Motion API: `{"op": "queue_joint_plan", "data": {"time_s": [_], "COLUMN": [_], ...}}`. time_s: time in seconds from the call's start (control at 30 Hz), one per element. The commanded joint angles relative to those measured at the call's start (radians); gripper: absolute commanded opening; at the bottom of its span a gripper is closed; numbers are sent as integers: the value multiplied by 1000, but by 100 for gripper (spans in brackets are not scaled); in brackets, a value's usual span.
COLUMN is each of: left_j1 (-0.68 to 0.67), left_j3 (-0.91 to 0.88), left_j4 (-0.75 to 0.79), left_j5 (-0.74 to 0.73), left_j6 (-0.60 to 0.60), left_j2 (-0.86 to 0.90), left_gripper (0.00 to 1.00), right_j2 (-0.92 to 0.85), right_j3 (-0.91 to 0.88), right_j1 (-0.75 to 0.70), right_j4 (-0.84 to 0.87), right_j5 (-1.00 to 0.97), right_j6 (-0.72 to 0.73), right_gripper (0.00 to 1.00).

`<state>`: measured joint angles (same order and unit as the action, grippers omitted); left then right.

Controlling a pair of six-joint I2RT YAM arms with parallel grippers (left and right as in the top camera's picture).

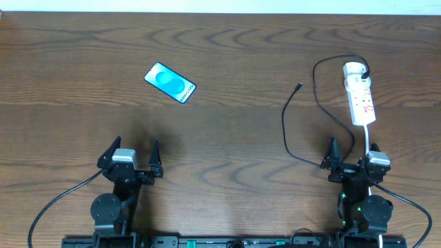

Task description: Plug charger to phone and switch on socket

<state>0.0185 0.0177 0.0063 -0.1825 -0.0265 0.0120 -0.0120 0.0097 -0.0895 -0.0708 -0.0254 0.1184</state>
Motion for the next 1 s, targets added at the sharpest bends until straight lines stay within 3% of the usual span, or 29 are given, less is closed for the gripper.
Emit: {"op": "queue_joint_plan", "data": {"time_s": [0.0,0.23,0.37,0.53,0.67,0.87,0.97], "left_j1": [-2,-2,-2,-2,-2,-2,-2], "left_j3": [-13,-13,-6,60,143,361,520], "left_j4": [112,466,576,583,583,570,475], "left_j5": [-15,-15,-1,120,128,115,54], "left_j6": [-3,-3,-3,-18,-72,-70,-66], "left_j2": [-6,-6,-6,10,72,311,465], "left_gripper": [93,93,93,93,93,93,93], "right_j2": [7,7,7,7,7,7,7], "right_j3": [-4,-4,-4,-4,-4,-4,-4], "right_j1": [-3,-3,-3,-3,-3,-3,-3], "right_j4": [-1,-1,-1,-1,-1,-1,-1], "right_j5": [-2,-2,-2,-2,-2,-2,-2], "right_j6": [4,4,4,4,4,4,4], "right_gripper": [99,99,99,99,99,99,99]}}
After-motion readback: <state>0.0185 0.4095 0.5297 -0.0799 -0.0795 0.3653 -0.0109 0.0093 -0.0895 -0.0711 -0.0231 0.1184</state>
